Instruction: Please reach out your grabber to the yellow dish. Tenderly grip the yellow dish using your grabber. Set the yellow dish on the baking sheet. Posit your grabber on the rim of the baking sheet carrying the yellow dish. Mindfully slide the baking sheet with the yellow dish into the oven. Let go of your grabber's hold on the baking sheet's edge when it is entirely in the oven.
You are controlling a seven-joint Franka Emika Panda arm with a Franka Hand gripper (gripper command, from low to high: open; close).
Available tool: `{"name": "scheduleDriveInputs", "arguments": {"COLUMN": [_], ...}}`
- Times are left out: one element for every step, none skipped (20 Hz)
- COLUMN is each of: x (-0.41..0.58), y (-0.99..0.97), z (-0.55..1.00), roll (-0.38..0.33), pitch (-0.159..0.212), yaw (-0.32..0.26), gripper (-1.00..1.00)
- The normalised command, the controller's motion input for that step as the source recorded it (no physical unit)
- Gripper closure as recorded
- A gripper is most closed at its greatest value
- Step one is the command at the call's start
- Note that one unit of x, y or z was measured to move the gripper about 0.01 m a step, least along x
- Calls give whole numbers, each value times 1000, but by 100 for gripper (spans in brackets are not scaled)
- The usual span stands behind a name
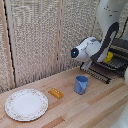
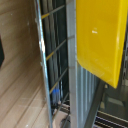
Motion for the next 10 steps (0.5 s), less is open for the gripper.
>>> {"name": "scheduleDriveInputs", "arguments": {"x": [0, 0, 0, 0, 0, 0, 0, 6, 17, 26], "y": [-123, -149, -146, -166, -134, -131, -154, -120, -143, -151], "z": [-146, -134, -123, -111, -97, -86, -74, -40, -3, 0], "roll": [0, 1, 6, 17, 20, 7, 0, 0, 0, 0], "pitch": [-25, -24, -24, -21, -9, 0, 0, 8, 3, 0], "yaw": [-24, -35, -34, -29, -17, -12, -12, -16, -23, -28], "gripper": [-100, -100, -100, 100, 100, 100, 100, 100, 100, 100]}}
